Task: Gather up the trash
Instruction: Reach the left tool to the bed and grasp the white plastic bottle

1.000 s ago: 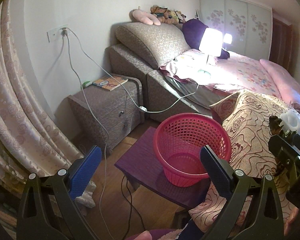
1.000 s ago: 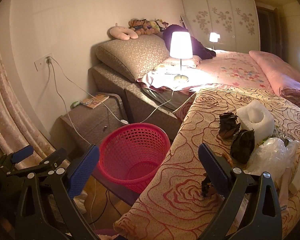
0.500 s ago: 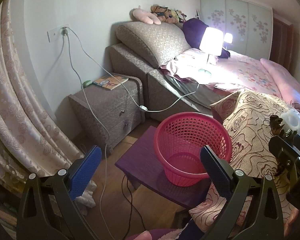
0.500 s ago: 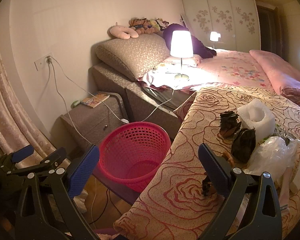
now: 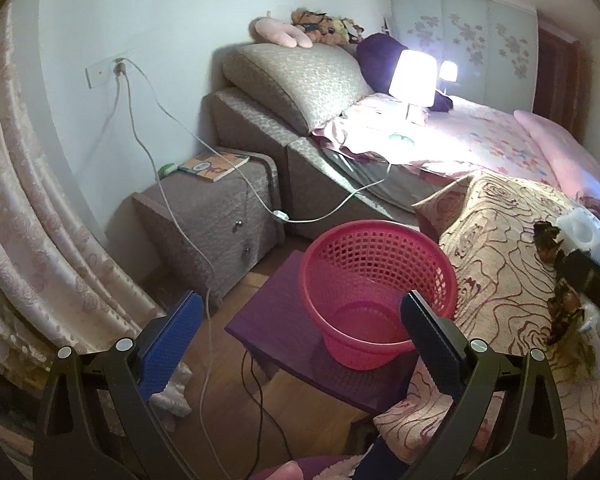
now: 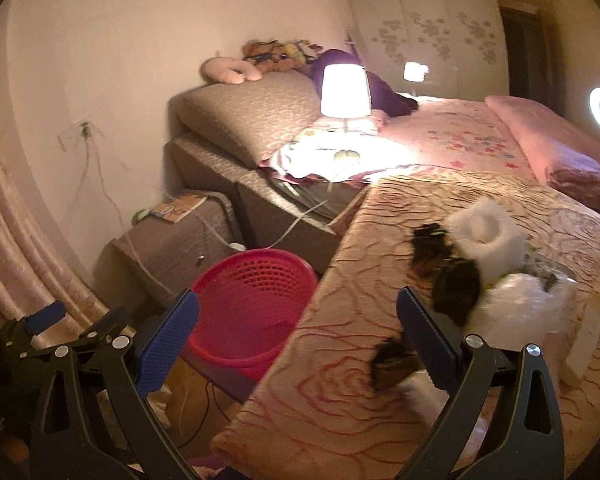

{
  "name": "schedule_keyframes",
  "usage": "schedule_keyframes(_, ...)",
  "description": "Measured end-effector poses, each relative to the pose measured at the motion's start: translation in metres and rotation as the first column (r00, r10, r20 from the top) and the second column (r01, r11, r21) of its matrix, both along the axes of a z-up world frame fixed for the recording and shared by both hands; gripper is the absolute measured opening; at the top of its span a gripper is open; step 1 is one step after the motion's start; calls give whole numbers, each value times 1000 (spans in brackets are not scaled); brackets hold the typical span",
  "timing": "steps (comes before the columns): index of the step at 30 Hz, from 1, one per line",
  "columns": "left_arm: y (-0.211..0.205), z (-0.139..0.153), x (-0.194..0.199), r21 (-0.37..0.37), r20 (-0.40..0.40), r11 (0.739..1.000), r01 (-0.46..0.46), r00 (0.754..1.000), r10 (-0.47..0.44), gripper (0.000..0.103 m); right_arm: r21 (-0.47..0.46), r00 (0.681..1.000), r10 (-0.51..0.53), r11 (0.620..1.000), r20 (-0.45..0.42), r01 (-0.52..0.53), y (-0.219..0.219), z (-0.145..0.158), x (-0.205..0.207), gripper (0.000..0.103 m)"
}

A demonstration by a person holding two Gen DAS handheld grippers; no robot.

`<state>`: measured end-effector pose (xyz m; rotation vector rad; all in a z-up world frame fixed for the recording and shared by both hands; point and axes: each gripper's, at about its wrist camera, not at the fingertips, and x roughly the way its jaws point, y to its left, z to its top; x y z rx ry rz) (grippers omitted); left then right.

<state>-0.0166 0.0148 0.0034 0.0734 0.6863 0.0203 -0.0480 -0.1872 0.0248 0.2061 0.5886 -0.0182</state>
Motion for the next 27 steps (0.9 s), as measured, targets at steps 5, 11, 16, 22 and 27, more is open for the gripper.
schedule_keyframes(5, -15, -1, -3, 6, -11, 999, 54, 998, -54, 95, 22, 998, -68, 997, -5, 68, -30, 6, -10, 96)
schedule_keyframes(11, -38, 0, -10, 6, -26, 986, 164, 986, -164, 95, 12, 989, -148, 989, 16, 148, -63, 17, -30, 96)
schedule_keyframes(16, -67, -3, -13, -26, -60, 957, 289, 955, -290, 95, 12, 976, -213, 977, 37, 213, -88, 24, -46, 96)
schedule_keyframes(22, -102, -9, -19, -121, -126, 901, 416, 894, -430, 95, 34, 957, -286, 958, 41, 284, -119, 24, -61, 96)
schedule_keyframes(27, -138, -16, -25, -146, -158, 864, 481, 851, -500, 95, 44, 948, -318, 948, 33, 316, -133, 20, -70, 96)
